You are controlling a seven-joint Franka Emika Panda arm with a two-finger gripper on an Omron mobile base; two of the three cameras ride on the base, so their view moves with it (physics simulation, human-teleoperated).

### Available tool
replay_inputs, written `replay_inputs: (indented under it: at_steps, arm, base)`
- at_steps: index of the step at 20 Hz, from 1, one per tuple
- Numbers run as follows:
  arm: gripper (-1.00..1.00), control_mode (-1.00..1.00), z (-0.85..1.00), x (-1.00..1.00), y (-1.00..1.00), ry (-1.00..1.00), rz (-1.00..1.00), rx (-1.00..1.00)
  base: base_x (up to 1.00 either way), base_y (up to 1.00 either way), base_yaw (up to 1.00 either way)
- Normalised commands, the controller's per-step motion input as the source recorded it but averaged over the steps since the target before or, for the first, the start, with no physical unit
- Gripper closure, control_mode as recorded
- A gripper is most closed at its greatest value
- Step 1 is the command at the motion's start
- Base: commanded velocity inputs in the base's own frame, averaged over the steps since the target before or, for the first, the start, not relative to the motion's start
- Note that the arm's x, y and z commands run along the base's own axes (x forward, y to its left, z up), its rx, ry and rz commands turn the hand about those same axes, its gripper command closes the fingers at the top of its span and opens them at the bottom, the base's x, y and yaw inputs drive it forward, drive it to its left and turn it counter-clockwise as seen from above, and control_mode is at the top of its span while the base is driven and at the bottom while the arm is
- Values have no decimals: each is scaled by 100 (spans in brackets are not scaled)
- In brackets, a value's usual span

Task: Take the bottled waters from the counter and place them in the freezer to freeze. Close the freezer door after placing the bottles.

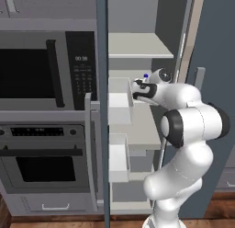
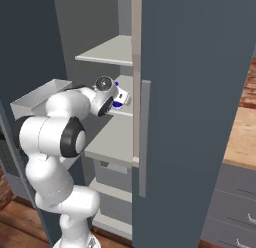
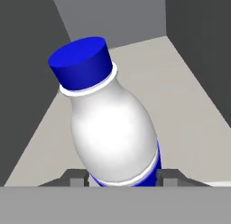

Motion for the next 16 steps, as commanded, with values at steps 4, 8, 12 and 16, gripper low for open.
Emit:
replay_inputs:
  at_steps: [4, 8, 12, 16]
  arm:
    - [100, -100, -25, 24, 0, 0, 0, 0]
    - [100, -100, -12, 34, 0, 0, 0, 0]
    - [100, -100, 0, 38, 0, 0, 0, 0]
    - [100, -100, 0, 42, 0, 0, 0, 0]
  base:
    - [0, 0, 0]
    - [0, 0, 0]
    - [0, 0, 0]
    - [0, 0, 0]
